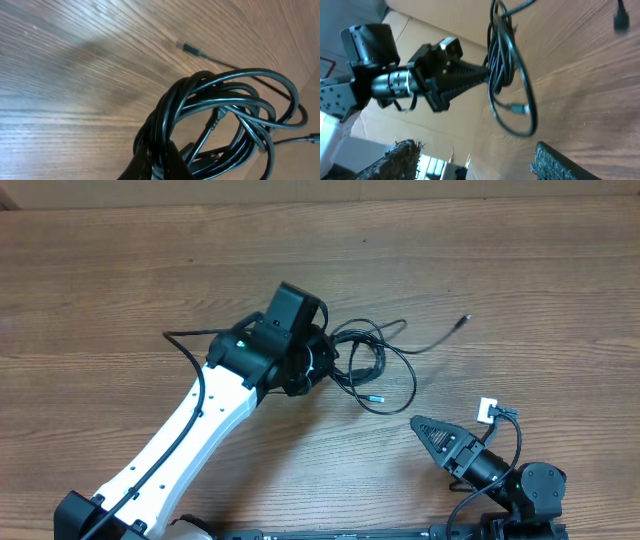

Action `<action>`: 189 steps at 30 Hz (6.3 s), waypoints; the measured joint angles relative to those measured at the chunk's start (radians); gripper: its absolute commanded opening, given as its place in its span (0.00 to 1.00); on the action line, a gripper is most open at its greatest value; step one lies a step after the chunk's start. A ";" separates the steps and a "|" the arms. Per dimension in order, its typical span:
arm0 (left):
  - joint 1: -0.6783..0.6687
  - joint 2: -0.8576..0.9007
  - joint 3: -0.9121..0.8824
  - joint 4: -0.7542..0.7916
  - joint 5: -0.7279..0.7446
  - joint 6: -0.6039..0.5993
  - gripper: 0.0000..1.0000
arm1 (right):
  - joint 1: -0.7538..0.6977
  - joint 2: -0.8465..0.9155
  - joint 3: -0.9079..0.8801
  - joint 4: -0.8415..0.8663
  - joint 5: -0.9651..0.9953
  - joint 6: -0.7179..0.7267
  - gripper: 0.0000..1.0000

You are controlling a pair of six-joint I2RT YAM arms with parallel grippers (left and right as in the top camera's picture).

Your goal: Untangle cables

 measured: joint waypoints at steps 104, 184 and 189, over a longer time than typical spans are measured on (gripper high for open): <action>-0.003 0.002 0.000 -0.142 -0.811 0.267 0.04 | 0.089 0.536 0.000 0.018 0.303 -0.072 0.72; 0.078 0.008 0.000 -0.040 0.227 1.128 0.04 | 0.090 0.538 0.000 0.186 0.002 0.048 1.00; 0.078 0.008 0.000 -0.039 0.249 1.166 0.04 | 0.090 0.538 0.000 0.237 0.002 -0.014 0.95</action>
